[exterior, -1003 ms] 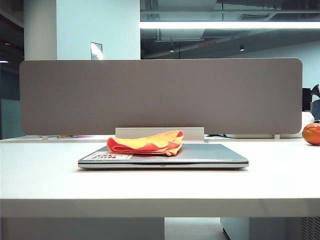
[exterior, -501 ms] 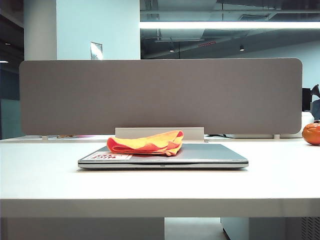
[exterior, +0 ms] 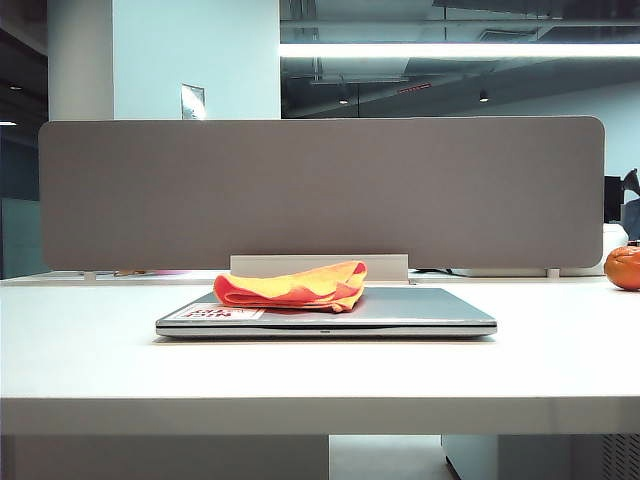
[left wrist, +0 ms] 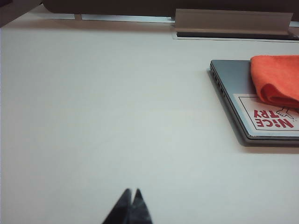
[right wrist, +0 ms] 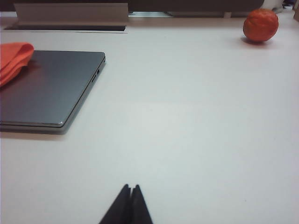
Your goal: Pick up the orange rag and put it over the laptop.
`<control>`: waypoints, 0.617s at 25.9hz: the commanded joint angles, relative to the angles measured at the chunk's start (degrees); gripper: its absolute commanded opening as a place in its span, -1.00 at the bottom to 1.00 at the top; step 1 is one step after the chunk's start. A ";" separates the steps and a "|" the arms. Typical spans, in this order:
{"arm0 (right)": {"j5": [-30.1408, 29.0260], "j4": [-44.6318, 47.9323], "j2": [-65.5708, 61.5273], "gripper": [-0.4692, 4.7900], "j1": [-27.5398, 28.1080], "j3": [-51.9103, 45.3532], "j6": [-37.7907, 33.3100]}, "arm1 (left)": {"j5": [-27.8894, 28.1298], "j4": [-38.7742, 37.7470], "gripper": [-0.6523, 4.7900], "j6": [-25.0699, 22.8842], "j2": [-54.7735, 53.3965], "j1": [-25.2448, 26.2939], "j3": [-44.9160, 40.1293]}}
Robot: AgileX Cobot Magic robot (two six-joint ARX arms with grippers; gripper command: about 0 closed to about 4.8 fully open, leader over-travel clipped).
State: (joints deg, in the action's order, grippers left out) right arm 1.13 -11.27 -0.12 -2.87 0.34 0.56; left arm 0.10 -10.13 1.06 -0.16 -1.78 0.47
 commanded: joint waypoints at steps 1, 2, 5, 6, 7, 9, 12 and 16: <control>0.26 0.46 0.13 -0.84 0.07 -0.33 0.26 | -0.20 -0.52 -0.78 -0.22 -0.07 0.07 -0.02; 0.24 0.46 0.13 -0.84 0.07 -0.33 -1.01 | -0.20 -0.55 -0.78 -0.22 -0.07 0.07 -0.02; 0.26 0.46 0.13 -0.84 0.07 -0.33 -3.67 | -0.20 -0.52 -0.78 -0.22 -0.07 0.07 -0.02; 0.24 0.48 0.13 -0.84 0.07 -0.33 -3.76 | -0.20 -0.55 -0.78 -0.22 -0.07 0.07 -0.02; 0.26 0.48 0.13 -0.84 0.07 -0.33 -3.74 | -0.20 -0.55 -0.78 -0.22 -0.07 0.07 -0.02; 0.24 0.81 0.13 -0.84 0.07 -0.31 -3.72 | -0.20 -0.52 -0.78 -0.22 -0.07 0.07 -0.02; 0.24 0.79 0.13 -0.84 0.07 -0.31 -3.72 | -0.20 -0.52 -0.78 -0.22 -0.07 0.07 -0.02; 0.24 0.79 0.13 -0.84 0.09 -0.31 -3.72 | -0.20 -0.55 -0.78 -0.22 -0.07 0.04 -0.02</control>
